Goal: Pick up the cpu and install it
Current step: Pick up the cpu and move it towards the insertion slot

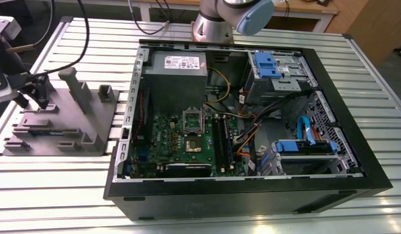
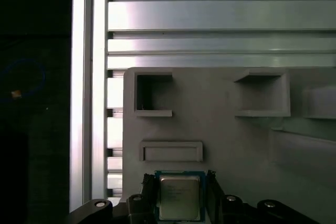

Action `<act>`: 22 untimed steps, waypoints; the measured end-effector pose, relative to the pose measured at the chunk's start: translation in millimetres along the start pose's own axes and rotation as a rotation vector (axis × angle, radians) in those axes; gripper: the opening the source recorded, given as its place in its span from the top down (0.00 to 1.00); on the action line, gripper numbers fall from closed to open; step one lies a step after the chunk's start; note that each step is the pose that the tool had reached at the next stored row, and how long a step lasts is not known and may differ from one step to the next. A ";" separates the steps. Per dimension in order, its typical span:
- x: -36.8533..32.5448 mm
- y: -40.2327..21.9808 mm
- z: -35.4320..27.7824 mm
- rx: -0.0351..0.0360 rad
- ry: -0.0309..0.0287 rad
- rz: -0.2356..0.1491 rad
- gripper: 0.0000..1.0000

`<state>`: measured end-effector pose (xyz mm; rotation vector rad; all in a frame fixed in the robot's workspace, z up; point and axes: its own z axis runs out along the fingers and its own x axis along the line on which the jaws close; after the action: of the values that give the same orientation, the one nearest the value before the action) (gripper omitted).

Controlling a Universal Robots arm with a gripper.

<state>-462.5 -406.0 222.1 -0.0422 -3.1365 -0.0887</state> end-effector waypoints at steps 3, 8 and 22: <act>0.1 0.7 -12.0 -0.0001 0.0001 0.000 0.53; 0.2 1.9 -34.5 0.0001 0.0002 0.000 0.53; 0.4 5.6 -97.0 0.0003 0.0008 0.000 0.53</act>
<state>-462.5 -406.0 319.3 -0.0422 -3.1357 -0.0882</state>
